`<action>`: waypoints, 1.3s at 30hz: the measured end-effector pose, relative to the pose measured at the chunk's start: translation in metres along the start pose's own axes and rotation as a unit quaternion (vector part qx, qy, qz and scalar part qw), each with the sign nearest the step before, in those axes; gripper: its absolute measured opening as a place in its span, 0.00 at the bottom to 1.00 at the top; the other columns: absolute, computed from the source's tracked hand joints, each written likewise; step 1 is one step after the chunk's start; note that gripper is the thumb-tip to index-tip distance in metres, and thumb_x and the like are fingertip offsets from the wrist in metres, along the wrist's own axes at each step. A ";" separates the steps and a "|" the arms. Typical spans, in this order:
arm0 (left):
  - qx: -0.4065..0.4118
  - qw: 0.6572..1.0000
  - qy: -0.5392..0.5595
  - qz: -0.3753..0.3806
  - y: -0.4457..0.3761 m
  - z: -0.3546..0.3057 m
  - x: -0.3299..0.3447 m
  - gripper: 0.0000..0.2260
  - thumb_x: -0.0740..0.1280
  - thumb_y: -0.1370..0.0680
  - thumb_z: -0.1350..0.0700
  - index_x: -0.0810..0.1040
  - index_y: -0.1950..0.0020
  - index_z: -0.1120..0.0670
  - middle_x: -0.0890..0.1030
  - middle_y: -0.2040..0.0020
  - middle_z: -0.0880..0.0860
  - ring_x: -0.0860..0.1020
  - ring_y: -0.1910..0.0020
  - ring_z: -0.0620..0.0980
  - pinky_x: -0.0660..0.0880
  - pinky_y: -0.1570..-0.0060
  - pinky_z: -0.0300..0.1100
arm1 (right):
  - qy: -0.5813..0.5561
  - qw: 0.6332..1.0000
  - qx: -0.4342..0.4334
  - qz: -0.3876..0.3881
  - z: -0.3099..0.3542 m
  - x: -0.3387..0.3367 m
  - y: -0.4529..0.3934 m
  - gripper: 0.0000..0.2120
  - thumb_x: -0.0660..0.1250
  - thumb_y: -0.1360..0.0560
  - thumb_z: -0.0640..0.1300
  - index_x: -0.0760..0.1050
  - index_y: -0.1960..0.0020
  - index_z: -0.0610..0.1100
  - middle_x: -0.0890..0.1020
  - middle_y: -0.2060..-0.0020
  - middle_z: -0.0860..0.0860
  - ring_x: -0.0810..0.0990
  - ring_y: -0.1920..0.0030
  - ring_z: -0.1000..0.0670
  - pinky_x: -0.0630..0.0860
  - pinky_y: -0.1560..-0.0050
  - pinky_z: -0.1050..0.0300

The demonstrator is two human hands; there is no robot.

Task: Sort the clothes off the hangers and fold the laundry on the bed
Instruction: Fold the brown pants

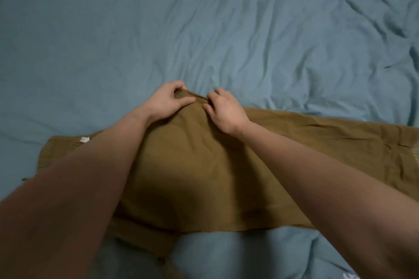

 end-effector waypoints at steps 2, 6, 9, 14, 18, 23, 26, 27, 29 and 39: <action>-0.017 0.996 0.085 -0.033 -0.011 0.008 -0.005 0.09 0.72 0.25 0.55 0.72 0.53 0.54 0.72 0.65 0.47 0.70 0.65 0.42 0.67 0.63 0.31 | -0.025 0.999 0.039 -0.010 -0.004 0.000 -0.012 0.12 0.57 0.19 0.48 0.73 0.46 0.41 0.75 0.45 0.40 0.73 0.43 0.38 0.68 0.43 0.49; -0.065 0.998 -0.026 0.000 -0.017 0.034 0.012 0.13 0.61 0.20 0.42 0.74 0.55 0.50 0.79 0.58 0.54 0.77 0.57 0.52 0.70 0.57 0.44 | 0.012 0.996 0.073 0.039 -0.021 0.010 -0.028 0.16 0.55 0.19 0.53 0.77 0.51 0.46 0.81 0.48 0.43 0.77 0.45 0.40 0.70 0.49 0.50; 0.003 0.968 -0.247 -0.050 -0.006 0.037 0.008 0.18 0.56 0.19 0.40 0.79 0.52 0.50 0.82 0.52 0.56 0.79 0.49 0.58 0.71 0.56 0.47 | 0.026 0.996 0.056 0.059 -0.023 0.012 -0.033 0.17 0.56 0.19 0.56 0.79 0.53 0.48 0.82 0.50 0.44 0.78 0.46 0.41 0.70 0.51 0.51; -0.048 0.922 -0.353 -0.152 -0.007 0.038 0.008 0.16 0.53 0.17 0.46 0.76 0.43 0.54 0.82 0.49 0.58 0.79 0.49 0.60 0.65 0.61 0.46 | 0.177 0.982 -0.053 -0.032 -0.009 0.011 -0.034 0.11 0.53 0.19 0.41 0.70 0.41 0.40 0.74 0.47 0.41 0.76 0.48 0.38 0.67 0.54 0.47; 0.015 0.905 -0.269 -0.330 0.024 0.002 0.009 0.13 0.58 0.21 0.53 0.77 0.41 0.53 0.79 0.45 0.53 0.76 0.46 0.56 0.69 0.46 0.50 | 0.160 0.976 -0.032 -0.146 -0.007 0.005 0.009 0.18 0.56 0.24 0.37 0.71 0.35 0.39 0.74 0.38 0.41 0.72 0.37 0.39 0.63 0.37 0.48; 0.008 0.962 -0.239 -0.136 0.043 -0.018 0.092 0.27 0.46 0.19 0.46 0.58 0.22 0.56 0.61 0.23 0.54 0.57 0.23 0.53 0.49 0.25 0.51 | 0.220 0.973 -0.004 -0.066 -0.061 0.016 0.069 0.27 0.52 0.19 0.51 0.59 0.24 0.41 0.60 0.24 0.46 0.56 0.24 0.48 0.50 0.24 0.49; -0.053 0.939 -0.338 -0.021 0.054 0.018 0.114 0.29 0.41 0.18 0.41 0.42 0.21 0.54 0.43 0.20 0.53 0.43 0.22 0.52 0.39 0.24 0.52 | 0.243 0.962 0.119 -0.037 -0.141 -0.006 0.106 0.30 0.44 0.20 0.56 0.54 0.22 0.43 0.56 0.23 0.48 0.53 0.23 0.50 0.45 0.24 0.51; -0.075 0.932 -0.356 -0.007 0.057 0.025 0.113 0.29 0.43 0.18 0.42 0.39 0.21 0.54 0.40 0.21 0.52 0.40 0.22 0.52 0.38 0.24 0.53 | 0.249 0.954 0.162 -0.041 -0.165 -0.019 0.123 0.31 0.41 0.21 0.57 0.52 0.22 0.43 0.55 0.23 0.48 0.51 0.23 0.50 0.43 0.24 0.52; -0.106 0.922 -0.372 -0.001 0.058 0.016 0.106 0.28 0.46 0.17 0.46 0.38 0.21 0.54 0.39 0.21 0.53 0.39 0.22 0.54 0.38 0.25 0.56 | 0.238 0.948 0.203 -0.056 -0.192 -0.042 0.146 0.33 0.37 0.22 0.57 0.48 0.21 0.43 0.51 0.22 0.48 0.47 0.22 0.51 0.40 0.24 0.53; 0.121 0.939 -0.321 0.006 0.082 -0.121 0.247 0.33 0.48 0.20 0.39 0.54 0.21 0.58 0.53 0.21 0.57 0.52 0.22 0.55 0.49 0.25 0.55 | 0.265 0.963 0.036 -0.003 -0.229 -0.049 0.157 0.29 0.40 0.21 0.55 0.52 0.22 0.46 0.56 0.23 0.50 0.52 0.23 0.51 0.42 0.26 0.55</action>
Point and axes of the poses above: each hand's wrist, its own y-axis away from the middle knuckle, its own x-axis out of the palm, z = x × y, the point moved 8 cm from there along -y, towards the middle knuckle
